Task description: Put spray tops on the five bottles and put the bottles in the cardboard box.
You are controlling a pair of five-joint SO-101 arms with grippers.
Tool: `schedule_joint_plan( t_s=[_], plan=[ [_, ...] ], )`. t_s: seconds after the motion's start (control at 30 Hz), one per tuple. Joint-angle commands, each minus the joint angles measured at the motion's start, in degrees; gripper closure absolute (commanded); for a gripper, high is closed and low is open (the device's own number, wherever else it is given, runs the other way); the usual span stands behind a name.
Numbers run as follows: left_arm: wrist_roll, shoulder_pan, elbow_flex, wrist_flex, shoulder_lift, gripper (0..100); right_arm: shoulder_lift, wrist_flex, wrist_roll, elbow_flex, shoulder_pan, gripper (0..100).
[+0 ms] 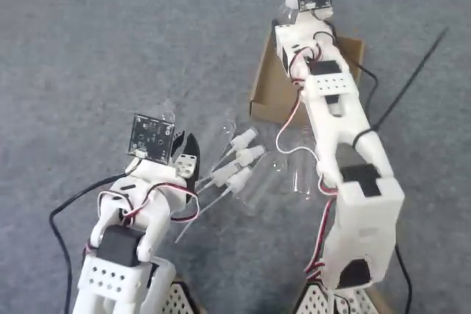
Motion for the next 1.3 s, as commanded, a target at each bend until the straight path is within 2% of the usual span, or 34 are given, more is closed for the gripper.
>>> schedule_joint_plan(
  t_s=[0.0, 0.27, 1.17, 1.27],
  plan=[
    [-0.4, 0.3, -0.5, -0.1, -1.1, 97, 1.7, -1.5, 0.8, -7.7, 0.9, 99.3],
    [-0.4, 0.3, -0.5, -0.1, -1.1, 97, 10.3, -0.8, -4.6, -15.1, 1.4, 99.3],
    [-0.4, 0.3, -0.5, -0.1, -1.1, 97, 13.0, 1.6, -4.3, -15.6, 0.8, 99.1],
    [-0.4, 0.3, -0.5, -0.1, -1.1, 97, 13.0, 1.5, -3.2, -15.6, 0.8, 95.4]
  ],
)
